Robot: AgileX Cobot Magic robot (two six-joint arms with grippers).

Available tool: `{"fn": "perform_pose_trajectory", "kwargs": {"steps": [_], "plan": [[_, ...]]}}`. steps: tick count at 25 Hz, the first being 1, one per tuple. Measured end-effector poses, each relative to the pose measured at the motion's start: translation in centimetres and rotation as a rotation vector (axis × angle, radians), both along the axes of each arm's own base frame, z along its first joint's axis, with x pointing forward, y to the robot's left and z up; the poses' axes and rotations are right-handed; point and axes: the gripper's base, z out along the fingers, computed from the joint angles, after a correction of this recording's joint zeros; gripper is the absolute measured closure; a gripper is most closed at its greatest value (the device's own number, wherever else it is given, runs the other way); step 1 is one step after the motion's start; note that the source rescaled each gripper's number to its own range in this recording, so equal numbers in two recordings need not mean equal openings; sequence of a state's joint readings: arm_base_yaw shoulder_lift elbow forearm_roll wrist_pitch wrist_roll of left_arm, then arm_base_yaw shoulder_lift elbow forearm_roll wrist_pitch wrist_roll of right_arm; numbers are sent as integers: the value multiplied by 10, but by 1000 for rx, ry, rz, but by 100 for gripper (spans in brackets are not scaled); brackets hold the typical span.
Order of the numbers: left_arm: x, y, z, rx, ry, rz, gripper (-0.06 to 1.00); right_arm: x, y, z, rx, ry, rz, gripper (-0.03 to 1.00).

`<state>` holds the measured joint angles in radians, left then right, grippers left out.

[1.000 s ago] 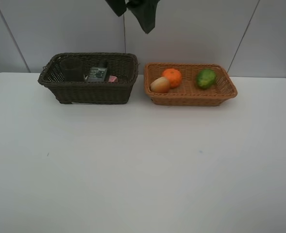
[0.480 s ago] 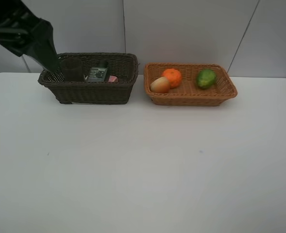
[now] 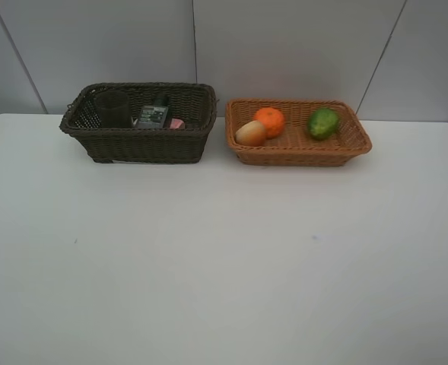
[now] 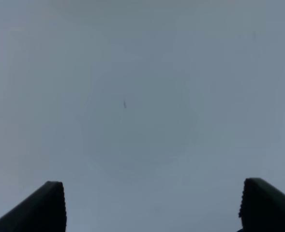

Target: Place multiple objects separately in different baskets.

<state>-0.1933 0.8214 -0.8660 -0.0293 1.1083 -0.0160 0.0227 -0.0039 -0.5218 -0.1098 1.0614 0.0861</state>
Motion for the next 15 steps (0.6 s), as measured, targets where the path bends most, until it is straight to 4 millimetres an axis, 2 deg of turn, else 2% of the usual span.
{"fn": "perform_pose_trajectory", "kwargs": {"steps": [7,11,15], "plan": [[-59,19,-16,-27,-115,125,1,0,0,0,0,0,0,18],[-86,21,-22,-38,-185,167,1,0,0,0,0,0,0,18],[-103,22,-24,-45,-229,169,1,0,0,0,0,0,0,18]]}}
